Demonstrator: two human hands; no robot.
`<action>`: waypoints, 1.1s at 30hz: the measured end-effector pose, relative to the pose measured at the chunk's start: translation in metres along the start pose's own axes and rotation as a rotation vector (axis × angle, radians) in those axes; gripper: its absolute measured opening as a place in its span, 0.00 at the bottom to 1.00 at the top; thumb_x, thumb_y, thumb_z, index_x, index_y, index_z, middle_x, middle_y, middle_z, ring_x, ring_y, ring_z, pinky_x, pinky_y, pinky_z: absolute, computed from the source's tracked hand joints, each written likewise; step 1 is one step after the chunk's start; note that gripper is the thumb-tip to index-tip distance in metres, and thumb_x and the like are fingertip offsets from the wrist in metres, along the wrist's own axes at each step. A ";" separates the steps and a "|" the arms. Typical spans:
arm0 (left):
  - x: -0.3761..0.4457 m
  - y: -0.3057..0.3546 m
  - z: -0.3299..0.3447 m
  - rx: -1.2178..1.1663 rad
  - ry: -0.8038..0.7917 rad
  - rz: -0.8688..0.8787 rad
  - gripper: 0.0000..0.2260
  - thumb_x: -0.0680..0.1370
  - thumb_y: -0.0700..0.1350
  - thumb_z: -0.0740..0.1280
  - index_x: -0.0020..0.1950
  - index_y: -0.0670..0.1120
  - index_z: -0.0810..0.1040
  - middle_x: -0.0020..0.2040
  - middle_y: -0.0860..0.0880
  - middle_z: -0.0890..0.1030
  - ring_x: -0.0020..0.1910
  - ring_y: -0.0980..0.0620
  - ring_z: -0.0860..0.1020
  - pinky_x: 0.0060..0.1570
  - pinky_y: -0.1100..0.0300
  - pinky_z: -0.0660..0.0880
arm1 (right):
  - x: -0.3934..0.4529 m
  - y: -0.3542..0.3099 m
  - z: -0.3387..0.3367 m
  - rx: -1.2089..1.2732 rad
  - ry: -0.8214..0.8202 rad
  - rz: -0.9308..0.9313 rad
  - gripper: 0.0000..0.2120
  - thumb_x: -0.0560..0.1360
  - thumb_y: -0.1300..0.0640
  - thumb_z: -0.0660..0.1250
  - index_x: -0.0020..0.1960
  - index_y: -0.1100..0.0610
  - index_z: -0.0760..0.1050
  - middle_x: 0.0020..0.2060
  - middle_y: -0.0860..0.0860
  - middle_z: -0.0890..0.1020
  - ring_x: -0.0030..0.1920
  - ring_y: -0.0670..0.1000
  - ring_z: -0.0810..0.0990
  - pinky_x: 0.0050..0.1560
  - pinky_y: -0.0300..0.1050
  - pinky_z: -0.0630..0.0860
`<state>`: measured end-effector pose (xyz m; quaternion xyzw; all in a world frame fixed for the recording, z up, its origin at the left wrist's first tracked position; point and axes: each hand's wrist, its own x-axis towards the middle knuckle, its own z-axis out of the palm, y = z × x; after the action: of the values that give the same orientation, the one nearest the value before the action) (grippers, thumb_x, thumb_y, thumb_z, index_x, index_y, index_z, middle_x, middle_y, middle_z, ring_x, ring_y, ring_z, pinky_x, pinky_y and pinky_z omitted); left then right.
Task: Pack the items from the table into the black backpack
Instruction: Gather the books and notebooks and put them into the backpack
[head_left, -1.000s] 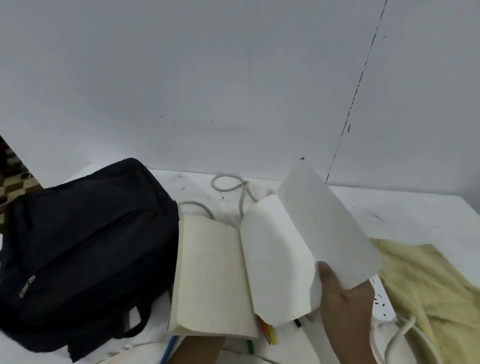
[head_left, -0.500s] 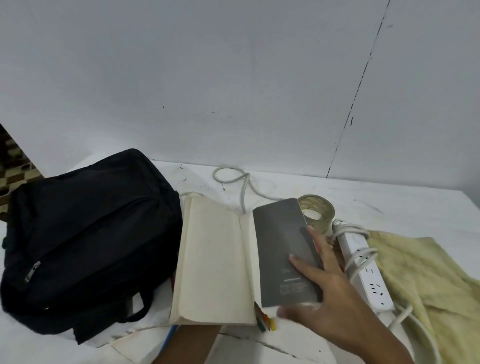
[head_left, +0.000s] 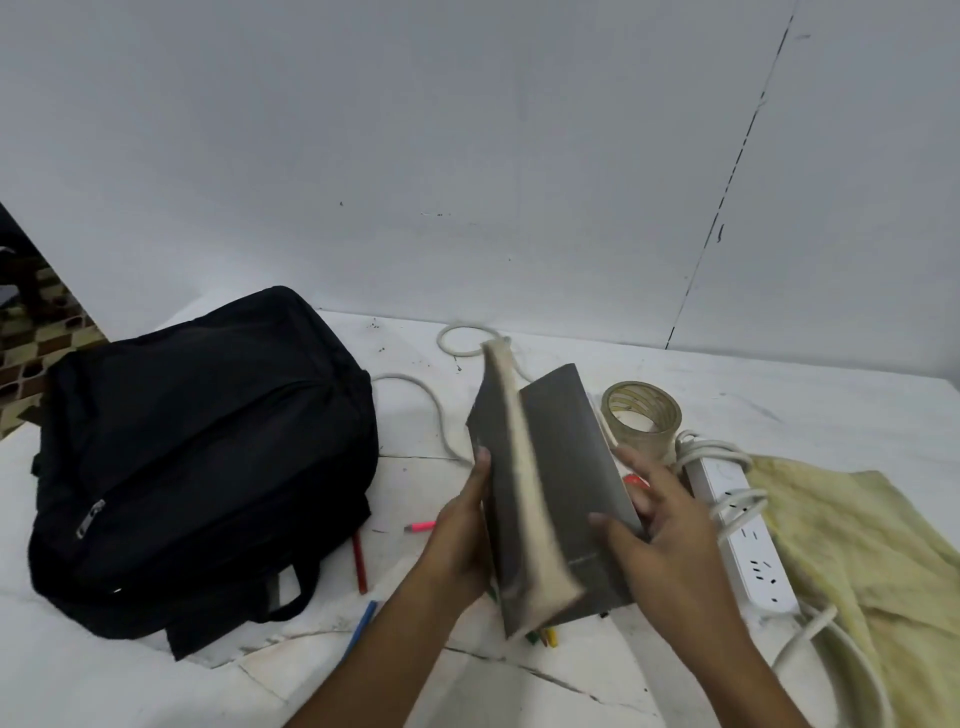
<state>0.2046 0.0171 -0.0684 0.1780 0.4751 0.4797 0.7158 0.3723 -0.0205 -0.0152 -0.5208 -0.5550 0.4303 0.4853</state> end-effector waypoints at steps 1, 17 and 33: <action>-0.001 0.002 0.003 -0.018 0.018 0.022 0.29 0.73 0.63 0.68 0.63 0.41 0.78 0.58 0.42 0.82 0.60 0.43 0.79 0.64 0.47 0.72 | 0.000 -0.004 0.001 0.013 -0.009 -0.017 0.22 0.72 0.61 0.72 0.59 0.39 0.74 0.51 0.47 0.85 0.51 0.47 0.83 0.53 0.48 0.79; -0.019 0.038 -0.022 -0.050 -0.084 0.073 0.13 0.77 0.44 0.66 0.60 0.41 0.77 0.51 0.41 0.82 0.48 0.44 0.81 0.49 0.51 0.78 | 0.023 -0.001 0.000 0.527 -0.141 0.305 0.20 0.71 0.76 0.61 0.58 0.59 0.76 0.46 0.56 0.85 0.42 0.54 0.85 0.38 0.45 0.82; -0.078 0.096 -0.086 0.244 -0.006 0.807 0.15 0.71 0.33 0.71 0.53 0.48 0.83 0.50 0.48 0.85 0.52 0.50 0.82 0.48 0.58 0.79 | 0.039 -0.017 0.090 0.828 -0.195 0.255 0.18 0.72 0.72 0.62 0.58 0.57 0.76 0.49 0.58 0.83 0.51 0.60 0.81 0.53 0.56 0.79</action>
<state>0.0745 -0.0216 -0.0021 0.4349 0.4185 0.6613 0.4455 0.2813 0.0196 -0.0095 -0.3038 -0.3105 0.7198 0.5414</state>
